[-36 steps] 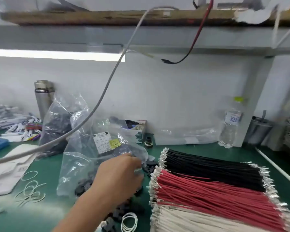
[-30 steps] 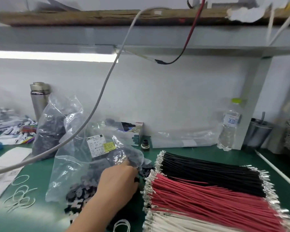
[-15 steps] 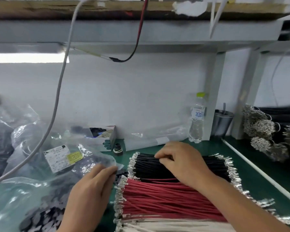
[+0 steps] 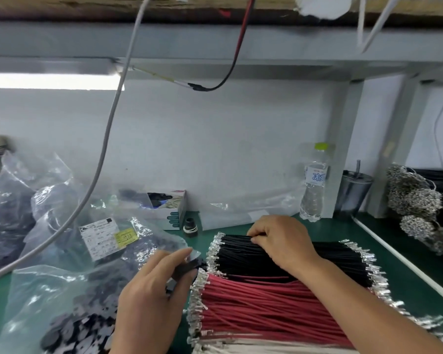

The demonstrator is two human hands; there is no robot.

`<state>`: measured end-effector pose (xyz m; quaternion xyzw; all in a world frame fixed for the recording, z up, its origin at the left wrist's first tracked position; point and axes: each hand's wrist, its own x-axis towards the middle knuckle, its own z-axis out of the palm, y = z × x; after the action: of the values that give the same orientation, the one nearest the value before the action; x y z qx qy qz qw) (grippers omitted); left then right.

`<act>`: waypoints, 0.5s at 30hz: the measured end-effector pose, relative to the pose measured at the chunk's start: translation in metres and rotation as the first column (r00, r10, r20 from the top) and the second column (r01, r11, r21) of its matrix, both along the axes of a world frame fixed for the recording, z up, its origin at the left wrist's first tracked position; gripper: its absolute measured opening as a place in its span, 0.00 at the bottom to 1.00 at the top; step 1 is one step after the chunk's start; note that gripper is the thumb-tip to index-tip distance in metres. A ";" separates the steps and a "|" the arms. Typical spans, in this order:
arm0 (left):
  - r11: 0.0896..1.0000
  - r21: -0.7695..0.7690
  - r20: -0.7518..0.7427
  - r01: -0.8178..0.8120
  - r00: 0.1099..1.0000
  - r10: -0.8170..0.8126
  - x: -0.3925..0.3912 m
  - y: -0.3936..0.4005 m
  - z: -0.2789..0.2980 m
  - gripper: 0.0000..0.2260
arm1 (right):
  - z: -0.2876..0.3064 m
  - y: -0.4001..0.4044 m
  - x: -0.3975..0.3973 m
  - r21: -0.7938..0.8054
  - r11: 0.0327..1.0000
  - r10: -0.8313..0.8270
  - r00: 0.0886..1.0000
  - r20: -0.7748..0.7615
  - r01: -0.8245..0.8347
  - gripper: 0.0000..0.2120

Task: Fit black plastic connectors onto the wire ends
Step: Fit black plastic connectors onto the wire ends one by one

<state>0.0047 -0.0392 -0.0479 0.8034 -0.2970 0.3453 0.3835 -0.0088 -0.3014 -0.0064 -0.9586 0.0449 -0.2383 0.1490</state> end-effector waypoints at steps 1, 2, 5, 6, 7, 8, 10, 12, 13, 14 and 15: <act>1.000 -0.027 -0.017 0.012 1.000 -0.012 -0.002 0.000 0.001 0.12 | 0.005 0.000 -0.002 -0.001 1.000 0.006 1.000 0.026 -0.006 0.05; 0.998 -0.050 -0.033 0.033 0.999 -0.035 -0.003 0.000 0.003 0.10 | 0.011 0.000 -0.006 -0.016 1.000 0.021 0.998 0.053 -0.020 0.06; 0.993 -0.070 -0.067 0.094 0.993 -0.099 -0.009 -0.001 0.008 0.07 | 0.037 0.004 -0.026 -0.224 0.974 0.094 0.957 0.274 -0.032 0.14; 0.991 -0.077 -0.085 0.107 0.990 -0.114 -0.011 -0.002 0.009 0.10 | 0.043 0.005 -0.035 -0.282 0.959 0.120 0.915 0.386 -0.007 0.17; 0.989 -0.086 -0.103 0.120 0.986 -0.129 -0.013 -0.003 0.010 0.11 | 0.046 0.008 -0.047 -0.303 0.953 0.143 0.868 0.475 0.009 0.17; 0.985 -0.098 -0.117 0.139 0.982 -0.150 -0.015 -0.004 0.012 0.12 | 0.045 0.010 -0.059 -0.312 0.950 0.167 0.830 0.532 0.009 0.15; 0.973 -0.127 -0.127 0.195 0.969 -0.211 -0.021 -0.007 0.015 0.11 | 0.029 0.021 -0.086 -0.314 0.949 0.211 0.795 0.568 -0.028 0.06; 0.957 -0.139 -0.136 0.253 0.953 -0.271 -0.025 -0.009 0.016 0.11 | 0.008 0.032 -0.105 -0.259 0.962 0.221 0.787 0.576 -0.081 0.08; 0.951 -0.141 -0.142 0.277 0.945 -0.296 -0.026 -0.010 0.016 0.11 | -0.001 0.034 -0.109 -0.230 0.968 0.218 0.786 0.579 -0.099 0.09; 0.945 -0.145 -0.150 0.294 0.937 -0.315 -0.027 -0.011 0.015 0.12 | -0.008 0.035 -0.111 -0.206 0.973 0.209 0.787 0.581 -0.107 0.10; 0.939 -0.152 -0.164 0.309 0.929 -0.333 -0.028 -0.013 0.014 0.12 | -0.013 0.035 -0.112 -0.193 0.975 0.205 0.792 0.575 -0.111 0.10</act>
<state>-0.0237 -0.0519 -0.0341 0.7474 -0.3653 0.2186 0.5101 -0.1213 -0.2662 -0.0192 -0.8453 -0.1020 -0.5143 0.1028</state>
